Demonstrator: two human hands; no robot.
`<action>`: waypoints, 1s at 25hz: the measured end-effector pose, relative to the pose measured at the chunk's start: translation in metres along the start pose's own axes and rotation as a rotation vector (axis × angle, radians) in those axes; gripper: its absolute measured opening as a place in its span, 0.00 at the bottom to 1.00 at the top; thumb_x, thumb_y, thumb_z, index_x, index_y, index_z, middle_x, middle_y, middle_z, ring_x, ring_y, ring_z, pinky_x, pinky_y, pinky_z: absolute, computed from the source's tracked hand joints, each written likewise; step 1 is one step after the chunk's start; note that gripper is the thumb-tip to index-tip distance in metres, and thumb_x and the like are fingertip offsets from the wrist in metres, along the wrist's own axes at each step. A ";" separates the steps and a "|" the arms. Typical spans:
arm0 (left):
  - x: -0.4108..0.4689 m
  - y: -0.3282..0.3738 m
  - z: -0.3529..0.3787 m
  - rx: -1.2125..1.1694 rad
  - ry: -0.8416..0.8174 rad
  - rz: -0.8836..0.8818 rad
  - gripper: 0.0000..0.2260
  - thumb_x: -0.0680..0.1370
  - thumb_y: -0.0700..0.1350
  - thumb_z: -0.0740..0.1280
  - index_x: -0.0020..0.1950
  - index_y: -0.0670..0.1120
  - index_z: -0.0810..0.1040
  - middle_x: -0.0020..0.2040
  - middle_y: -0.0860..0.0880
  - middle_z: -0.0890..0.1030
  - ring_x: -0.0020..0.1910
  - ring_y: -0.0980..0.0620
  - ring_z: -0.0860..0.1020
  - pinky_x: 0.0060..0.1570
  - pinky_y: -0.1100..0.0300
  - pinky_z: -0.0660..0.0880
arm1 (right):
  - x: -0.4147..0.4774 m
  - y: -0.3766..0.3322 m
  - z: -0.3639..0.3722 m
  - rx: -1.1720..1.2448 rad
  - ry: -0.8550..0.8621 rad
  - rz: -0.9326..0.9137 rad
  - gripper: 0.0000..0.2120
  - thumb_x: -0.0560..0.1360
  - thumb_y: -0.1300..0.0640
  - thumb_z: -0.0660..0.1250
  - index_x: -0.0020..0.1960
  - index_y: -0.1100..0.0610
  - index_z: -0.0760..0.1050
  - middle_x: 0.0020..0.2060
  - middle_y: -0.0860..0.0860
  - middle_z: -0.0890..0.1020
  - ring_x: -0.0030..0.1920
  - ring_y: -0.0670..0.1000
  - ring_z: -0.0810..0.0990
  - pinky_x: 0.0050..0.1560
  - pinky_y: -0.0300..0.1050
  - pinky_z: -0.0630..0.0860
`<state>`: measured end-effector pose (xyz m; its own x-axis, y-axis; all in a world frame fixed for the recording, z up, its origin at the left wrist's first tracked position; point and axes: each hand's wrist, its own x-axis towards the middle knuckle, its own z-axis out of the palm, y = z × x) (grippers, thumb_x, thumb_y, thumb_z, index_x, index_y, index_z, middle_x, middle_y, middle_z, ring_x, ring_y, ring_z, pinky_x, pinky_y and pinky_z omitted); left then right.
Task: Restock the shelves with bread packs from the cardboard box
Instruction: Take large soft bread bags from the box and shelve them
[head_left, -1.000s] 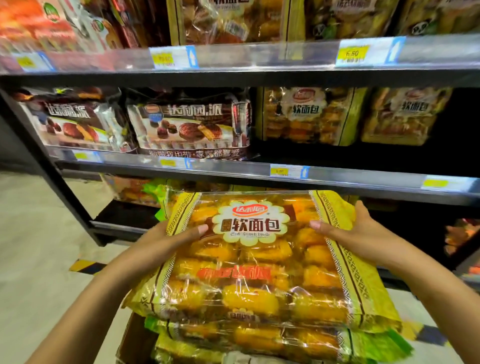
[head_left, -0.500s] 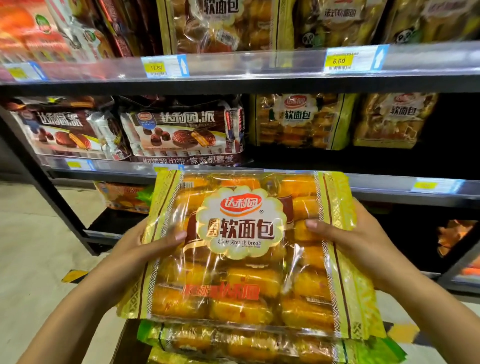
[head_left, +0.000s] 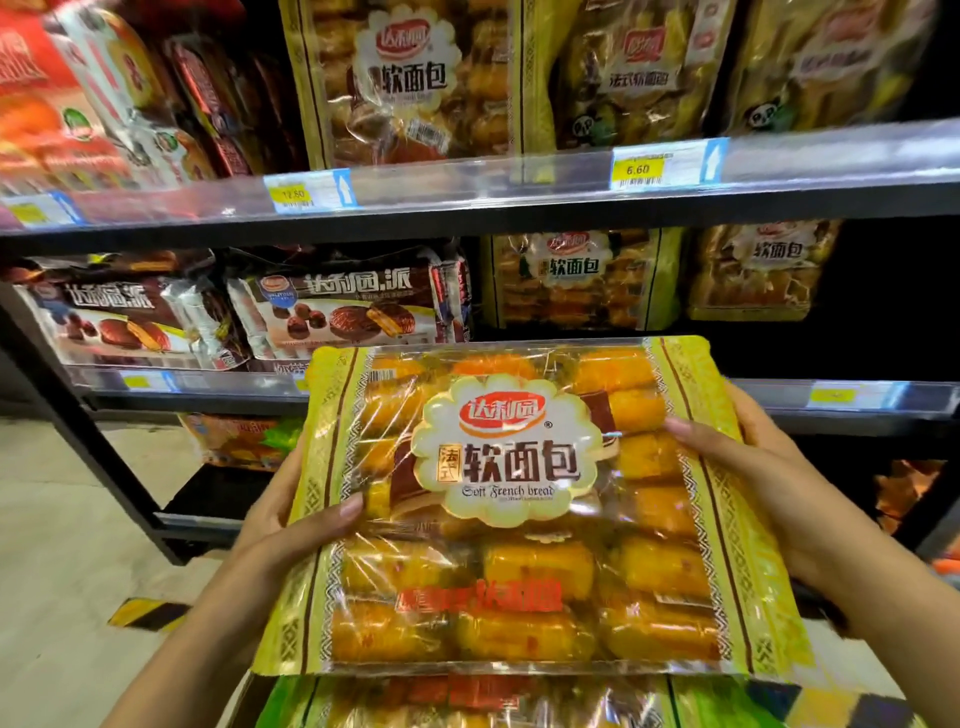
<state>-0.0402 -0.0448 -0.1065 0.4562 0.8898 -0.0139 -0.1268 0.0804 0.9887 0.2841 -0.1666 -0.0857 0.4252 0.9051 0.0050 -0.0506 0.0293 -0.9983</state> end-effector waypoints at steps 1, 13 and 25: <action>0.000 0.002 0.005 -0.012 0.023 0.026 0.45 0.46 0.51 0.84 0.62 0.64 0.75 0.53 0.49 0.85 0.47 0.42 0.85 0.36 0.51 0.81 | 0.001 0.002 -0.003 0.003 -0.023 0.005 0.53 0.41 0.35 0.81 0.65 0.39 0.70 0.51 0.50 0.85 0.47 0.55 0.86 0.45 0.52 0.81; 0.044 0.094 0.011 0.158 0.094 0.342 0.45 0.41 0.63 0.81 0.58 0.63 0.75 0.49 0.53 0.86 0.43 0.50 0.86 0.34 0.58 0.81 | 0.020 -0.043 0.006 0.016 -0.005 -0.245 0.49 0.34 0.34 0.80 0.54 0.40 0.75 0.46 0.45 0.86 0.44 0.49 0.86 0.38 0.44 0.82; 0.179 0.228 -0.013 0.239 0.091 0.683 0.26 0.72 0.46 0.73 0.69 0.52 0.73 0.56 0.52 0.83 0.47 0.58 0.83 0.40 0.65 0.80 | 0.132 -0.200 0.062 -0.274 0.067 -0.502 0.36 0.55 0.45 0.77 0.62 0.49 0.73 0.50 0.44 0.81 0.51 0.46 0.81 0.51 0.44 0.78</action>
<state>0.0008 0.1386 0.1144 0.2675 0.7412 0.6157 -0.1564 -0.5971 0.7868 0.2948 -0.0266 0.1186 0.3931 0.7795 0.4876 0.4042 0.3299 -0.8531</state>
